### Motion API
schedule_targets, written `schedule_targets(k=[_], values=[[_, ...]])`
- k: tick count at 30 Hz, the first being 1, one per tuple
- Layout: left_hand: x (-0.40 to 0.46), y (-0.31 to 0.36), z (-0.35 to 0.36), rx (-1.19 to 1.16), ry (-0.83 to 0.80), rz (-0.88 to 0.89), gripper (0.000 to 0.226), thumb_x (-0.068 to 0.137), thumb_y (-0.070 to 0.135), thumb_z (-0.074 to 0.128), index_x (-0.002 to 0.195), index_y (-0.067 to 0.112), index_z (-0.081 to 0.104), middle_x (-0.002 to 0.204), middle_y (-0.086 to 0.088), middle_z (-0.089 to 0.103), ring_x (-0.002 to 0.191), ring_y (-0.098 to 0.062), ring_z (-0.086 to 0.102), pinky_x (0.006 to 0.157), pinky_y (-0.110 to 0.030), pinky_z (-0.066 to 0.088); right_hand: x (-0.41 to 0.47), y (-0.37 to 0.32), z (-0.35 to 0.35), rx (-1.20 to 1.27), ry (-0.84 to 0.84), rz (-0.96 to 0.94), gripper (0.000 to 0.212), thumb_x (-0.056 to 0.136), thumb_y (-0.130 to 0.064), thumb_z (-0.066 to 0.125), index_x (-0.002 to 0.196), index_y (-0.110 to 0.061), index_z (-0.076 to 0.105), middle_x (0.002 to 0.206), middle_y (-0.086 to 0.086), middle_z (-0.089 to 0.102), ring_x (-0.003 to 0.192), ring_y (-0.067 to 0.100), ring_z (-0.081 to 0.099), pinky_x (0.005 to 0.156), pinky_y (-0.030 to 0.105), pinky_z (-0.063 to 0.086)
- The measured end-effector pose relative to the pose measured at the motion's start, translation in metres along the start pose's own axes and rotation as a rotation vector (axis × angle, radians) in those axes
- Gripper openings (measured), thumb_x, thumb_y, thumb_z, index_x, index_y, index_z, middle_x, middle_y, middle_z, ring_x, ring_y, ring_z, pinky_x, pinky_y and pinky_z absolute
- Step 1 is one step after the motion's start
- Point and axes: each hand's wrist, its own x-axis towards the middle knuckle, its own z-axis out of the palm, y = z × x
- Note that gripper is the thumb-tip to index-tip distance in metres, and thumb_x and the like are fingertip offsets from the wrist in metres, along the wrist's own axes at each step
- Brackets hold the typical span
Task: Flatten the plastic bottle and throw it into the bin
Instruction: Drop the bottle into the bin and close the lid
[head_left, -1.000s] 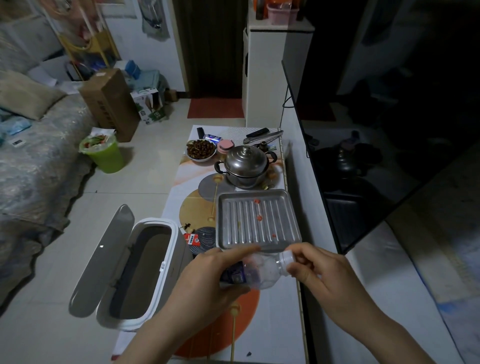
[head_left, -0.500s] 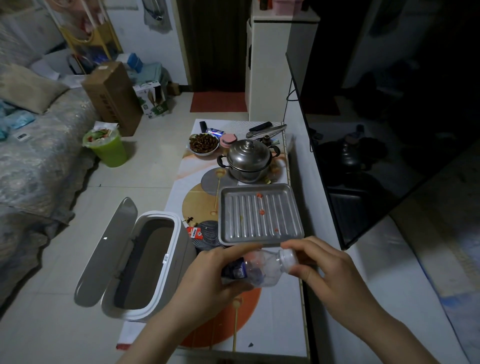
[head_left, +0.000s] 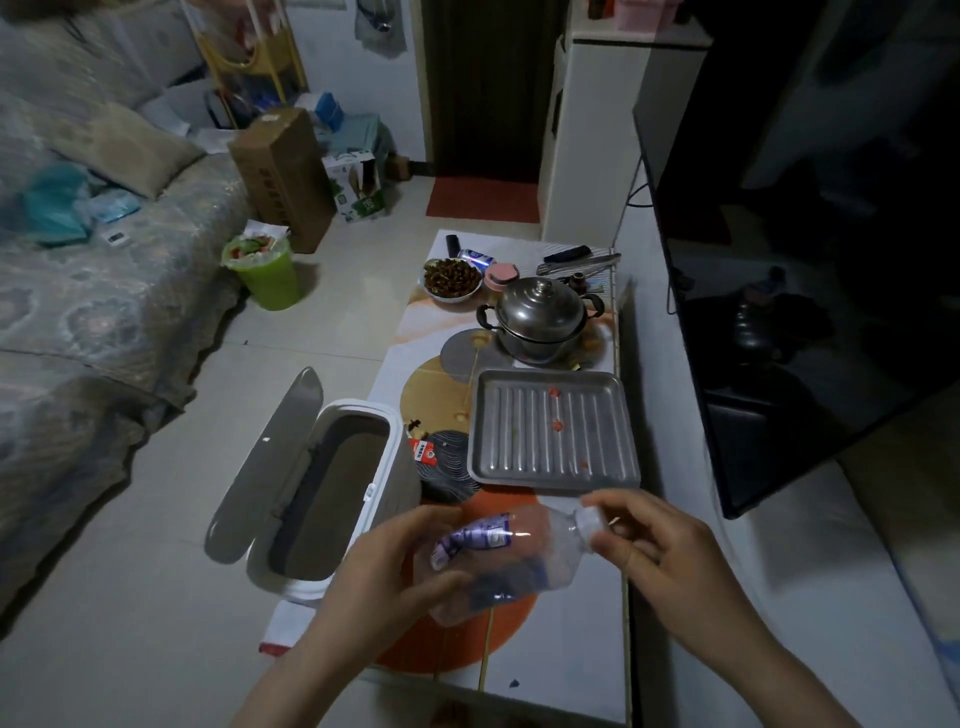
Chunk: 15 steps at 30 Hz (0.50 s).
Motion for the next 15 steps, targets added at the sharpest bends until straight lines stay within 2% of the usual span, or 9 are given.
schedule_targets(k=[2, 4, 7, 9, 11, 13, 15], values=[[-0.015, -0.017, -0.012, -0.019, 0.099, -0.084, 0.059, 0.07, 0.037, 0.078, 0.117, 0.05, 0.045, 0.111, 0.036, 0.052, 0.101, 0.015, 0.053, 0.082, -0.01, 0.043, 0.013, -0.008, 0.004, -0.024, -0.004, -0.028, 0.023, 0.08, -0.024, 0.067, 0.096, -0.041, 0.062, 0.096, -0.02, 0.065, 0.092, 0.0, 0.062, 0.076, 0.012, 0.051], [-0.03, -0.036, -0.022, -0.026, 0.181, -0.18, 0.061, 0.07, 0.038, 0.078, 0.122, 0.042, 0.047, 0.118, 0.025, 0.053, 0.105, 0.004, 0.053, 0.089, -0.023, 0.046, 0.031, -0.019, 0.015, -0.083, -0.019, -0.108, 0.032, 0.081, -0.014, 0.069, 0.097, -0.041, 0.06, 0.1, -0.019, 0.063, 0.095, -0.002, 0.061, 0.077, 0.009, 0.05], [-0.051, -0.058, -0.031, -0.032, 0.234, -0.339, 0.057, 0.073, 0.038, 0.077, 0.121, 0.039, 0.047, 0.116, 0.018, 0.052, 0.107, -0.008, 0.052, 0.085, -0.039, 0.056, 0.063, -0.04, 0.052, -0.183, -0.073, -0.253, 0.032, 0.082, -0.011, 0.068, 0.105, -0.031, 0.06, 0.106, -0.012, 0.06, 0.096, 0.0, 0.059, 0.08, 0.014, 0.051], [-0.063, -0.071, -0.031, -0.005, 0.25, -0.424, 0.057, 0.074, 0.04, 0.075, 0.124, 0.035, 0.047, 0.121, 0.011, 0.052, 0.108, -0.011, 0.051, 0.09, -0.038, 0.054, 0.087, -0.049, 0.088, -0.252, -0.112, -0.355, 0.029, 0.082, -0.008, 0.066, 0.107, -0.021, 0.062, 0.108, -0.003, 0.06, 0.096, 0.007, 0.057, 0.08, 0.016, 0.047], [-0.075, -0.081, -0.029, -0.013, 0.276, -0.486, 0.059, 0.074, 0.04, 0.075, 0.125, 0.031, 0.047, 0.126, 0.005, 0.053, 0.106, -0.012, 0.051, 0.087, -0.029, 0.051, 0.108, -0.053, 0.129, -0.311, -0.178, -0.406, 0.027, 0.082, -0.005, 0.063, 0.108, -0.015, 0.062, 0.109, 0.004, 0.06, 0.095, 0.016, 0.058, 0.081, 0.02, 0.044], [-0.088, -0.089, -0.026, -0.037, 0.279, -0.539, 0.059, 0.074, 0.04, 0.076, 0.125, 0.03, 0.047, 0.126, 0.001, 0.054, 0.102, -0.012, 0.052, 0.077, -0.02, 0.046, 0.123, -0.049, 0.167, -0.368, -0.263, -0.41, 0.027, 0.084, -0.004, 0.06, 0.11, -0.011, 0.06, 0.113, 0.009, 0.059, 0.1, 0.026, 0.057, 0.084, 0.033, 0.047], [-0.102, -0.095, -0.023, -0.055, 0.296, -0.563, 0.057, 0.074, 0.039, 0.076, 0.122, 0.031, 0.048, 0.122, 0.001, 0.056, 0.1, -0.011, 0.054, 0.08, -0.024, 0.045, 0.135, -0.039, 0.199, -0.479, -0.345, -0.42, 0.026, 0.088, -0.006, 0.055, 0.114, -0.01, 0.058, 0.117, 0.012, 0.056, 0.106, 0.031, 0.054, 0.086, 0.044, 0.048]])
